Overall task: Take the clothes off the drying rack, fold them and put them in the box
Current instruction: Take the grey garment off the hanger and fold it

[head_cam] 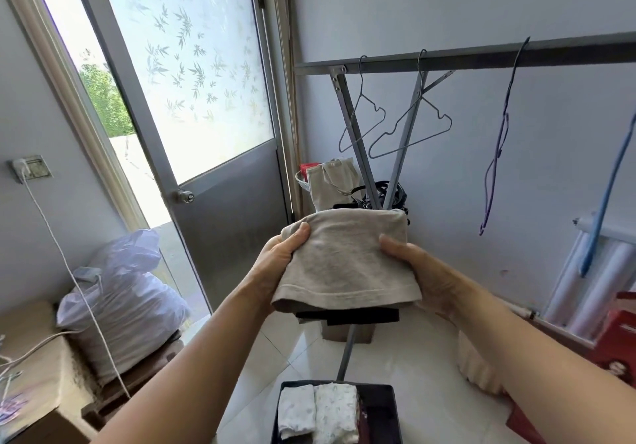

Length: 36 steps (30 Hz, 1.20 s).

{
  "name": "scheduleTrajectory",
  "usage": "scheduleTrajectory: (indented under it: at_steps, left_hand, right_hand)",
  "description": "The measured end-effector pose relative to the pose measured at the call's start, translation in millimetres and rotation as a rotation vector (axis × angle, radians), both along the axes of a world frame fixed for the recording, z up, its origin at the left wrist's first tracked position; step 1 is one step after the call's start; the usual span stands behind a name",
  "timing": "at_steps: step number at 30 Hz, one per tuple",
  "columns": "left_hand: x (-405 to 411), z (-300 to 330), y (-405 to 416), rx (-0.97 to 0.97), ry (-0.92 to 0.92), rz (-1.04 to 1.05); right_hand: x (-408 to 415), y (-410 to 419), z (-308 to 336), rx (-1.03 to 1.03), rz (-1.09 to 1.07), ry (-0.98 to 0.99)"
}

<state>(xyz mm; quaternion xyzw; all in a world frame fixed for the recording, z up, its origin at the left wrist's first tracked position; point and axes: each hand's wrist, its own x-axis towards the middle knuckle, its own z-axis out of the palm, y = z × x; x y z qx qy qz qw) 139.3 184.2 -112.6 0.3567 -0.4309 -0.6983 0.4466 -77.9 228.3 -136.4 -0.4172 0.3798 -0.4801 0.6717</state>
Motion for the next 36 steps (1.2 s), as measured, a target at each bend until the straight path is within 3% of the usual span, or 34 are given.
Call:
scheduleTrajectory:
  at_steps: [5, 9, 11, 13, 16, 18, 20, 21, 23, 24, 26, 28, 31, 34, 36]
  left_hand:
    - [5, -12, -5, 0.038, -0.009, 0.025]
    - [17, -40, -24, 0.026, -0.242, 0.3]
    - [18, -53, -27, -0.015, -0.417, 0.439]
    - [11, -54, -19, -0.032, -0.492, 0.375]
    - [-17, -41, 0, 0.188, -0.373, -0.007]
    - [-30, -41, 0, 0.373, -0.103, -0.193]
    - [-35, -49, -4, 0.479, 0.112, -0.228]
    - [-34, -55, -5, 0.5, 0.135, -0.205]
    - [-33, -71, -4, 0.458, 0.077, -0.099]
    - [-31, -79, -3, 0.412, 0.044, -0.043]
    - [-27, -93, 3, 0.349, 0.041, 0.017]
    - [-24, -102, 7, 0.343, 0.103, 0.014]
    - [-17, -112, 6, 0.369, 0.173, 0.018]
    - [-7, -124, -7, 0.395, 0.137, 0.038]
    - [1, -134, -21, 0.343, -0.006, 0.119]
  right_hand:
    - [1, 2, -3, 0.076, -0.07, -0.052]
    - [-2, -4, -5, 0.021, -0.208, -0.027]
    - [2, -5, -7, -0.08, -0.313, 0.115]
    - [7, -4, -9, -0.258, -0.427, 0.343]
    - [16, 0, -25, -0.584, -0.476, 0.821]
    - [26, 7, -42, -0.822, -0.382, 1.087]
    - [30, 11, -58, -0.965, -0.232, 1.24]
    - [29, 12, -63, -0.969, -0.161, 1.27]
    - [23, 16, -70, -0.874, -0.076, 1.212]
    - [20, 17, -71, -0.789, -0.1, 1.093]
    - [15, 13, -72, -0.586, -0.303, 0.83]
    - [8, -2, -71, -0.235, -0.407, 0.667]
    - [1, -22, -73, 0.389, -0.07, 0.191]
    - [8, -32, -83, 0.452, 0.035, -0.115]
    - [21, -48, -95, 0.433, -0.047, -0.101]
